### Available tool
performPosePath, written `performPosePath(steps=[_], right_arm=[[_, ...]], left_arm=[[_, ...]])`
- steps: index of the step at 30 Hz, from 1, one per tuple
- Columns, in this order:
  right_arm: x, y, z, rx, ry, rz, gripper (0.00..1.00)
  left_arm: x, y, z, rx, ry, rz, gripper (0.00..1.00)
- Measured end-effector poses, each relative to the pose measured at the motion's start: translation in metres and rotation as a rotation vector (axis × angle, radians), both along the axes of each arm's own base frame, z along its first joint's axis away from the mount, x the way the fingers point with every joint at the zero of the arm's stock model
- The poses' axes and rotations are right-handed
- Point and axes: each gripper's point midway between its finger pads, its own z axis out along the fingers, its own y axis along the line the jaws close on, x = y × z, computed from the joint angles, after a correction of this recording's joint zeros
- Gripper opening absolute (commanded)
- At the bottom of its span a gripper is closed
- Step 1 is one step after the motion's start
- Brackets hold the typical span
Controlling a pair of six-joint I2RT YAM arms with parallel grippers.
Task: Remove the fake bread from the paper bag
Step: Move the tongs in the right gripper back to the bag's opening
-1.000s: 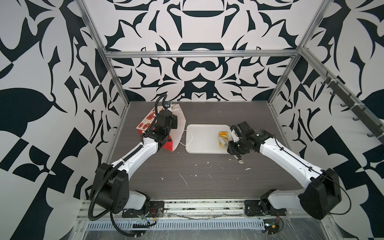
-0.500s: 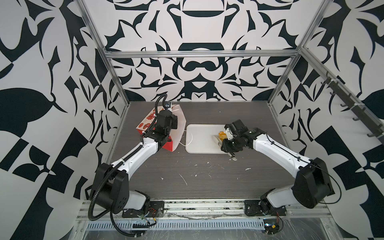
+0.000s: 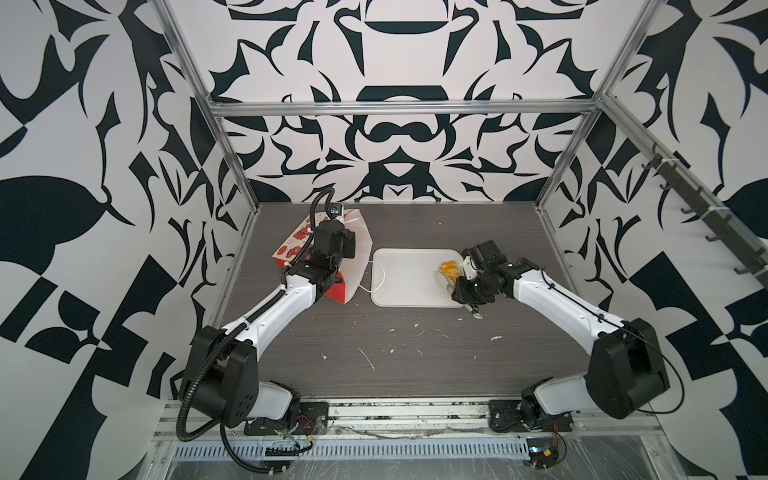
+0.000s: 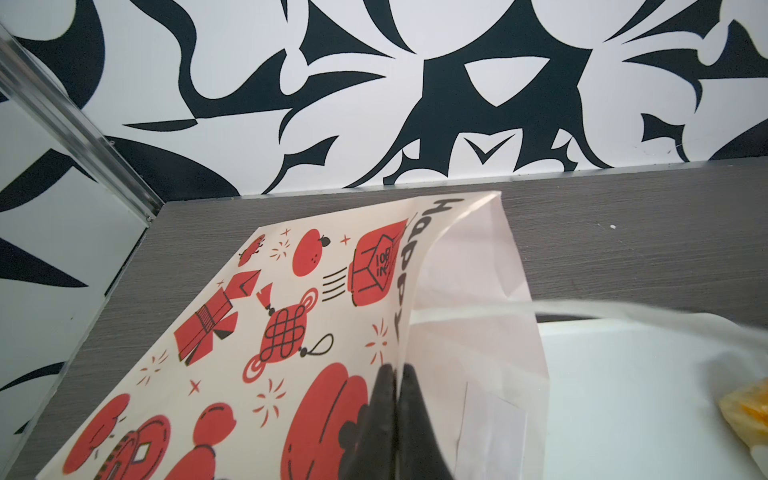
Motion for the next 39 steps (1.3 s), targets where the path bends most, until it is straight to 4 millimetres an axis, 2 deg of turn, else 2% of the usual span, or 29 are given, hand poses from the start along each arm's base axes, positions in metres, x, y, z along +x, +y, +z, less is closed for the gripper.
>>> performPosePath(steps=[4,8,11,16,18,21,24,28,33,39], right_arm=[[0.0,0.001,0.002,0.017,-0.004,0.004,0.33],[-0.001,0.015,0.015,0.065,-0.044,0.043,0.33],[-0.004,0.039,0.038,0.086,-0.108,0.134,0.32],[-0.012,0.103,0.103,0.157,-0.284,0.338,0.3],[-0.017,0.12,0.121,0.195,-0.327,0.392,0.31],[-0.019,0.135,0.132,0.224,-0.354,0.436,0.31],[-0.012,0.147,0.123,0.228,-0.329,0.453,0.31],[0.0,0.166,0.091,0.224,-0.245,0.465,0.31],[0.007,0.184,0.051,0.25,-0.138,0.449,0.31],[0.012,0.202,0.037,0.319,-0.086,0.418,0.32]], left_arm=[[0.0,0.0,0.0,-0.001,0.0,-0.002,0.0],[0.0,-0.001,-0.001,0.004,0.004,-0.009,0.0],[-0.002,-0.004,-0.002,0.009,0.011,-0.028,0.0],[-0.004,-0.007,-0.005,0.026,0.032,-0.059,0.0],[-0.005,-0.008,-0.006,0.033,0.043,-0.07,0.0],[-0.006,-0.01,-0.005,0.044,0.051,-0.09,0.0],[-0.007,-0.015,-0.002,0.054,0.06,-0.121,0.0],[-0.012,-0.02,-0.002,0.08,0.087,-0.175,0.0],[-0.02,-0.026,0.0,0.115,0.121,-0.246,0.0],[-0.035,-0.038,-0.007,0.15,0.159,-0.324,0.0]])
